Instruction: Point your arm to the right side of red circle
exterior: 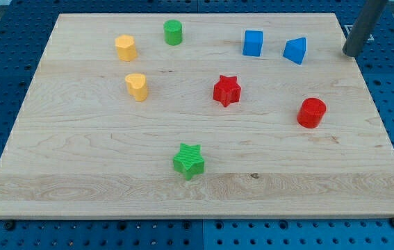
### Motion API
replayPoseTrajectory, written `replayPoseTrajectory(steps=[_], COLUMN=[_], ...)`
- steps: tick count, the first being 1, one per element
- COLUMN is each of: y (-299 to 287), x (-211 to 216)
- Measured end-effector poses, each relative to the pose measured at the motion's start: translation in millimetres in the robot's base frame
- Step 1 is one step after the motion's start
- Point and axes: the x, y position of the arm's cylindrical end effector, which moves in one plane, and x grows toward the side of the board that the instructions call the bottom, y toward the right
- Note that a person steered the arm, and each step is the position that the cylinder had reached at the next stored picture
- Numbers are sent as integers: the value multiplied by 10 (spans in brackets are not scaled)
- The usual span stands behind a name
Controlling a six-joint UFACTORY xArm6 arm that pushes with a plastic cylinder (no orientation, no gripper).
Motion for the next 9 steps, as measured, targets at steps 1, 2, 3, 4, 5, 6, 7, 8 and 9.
replayPoseTrajectory(steps=[1,2,3,4,5,6,7,8,9], y=[-45,-45,-45,-45,-78,-78,-109,-172,-223], x=[78,148,160,165,223,227,364,498,674])
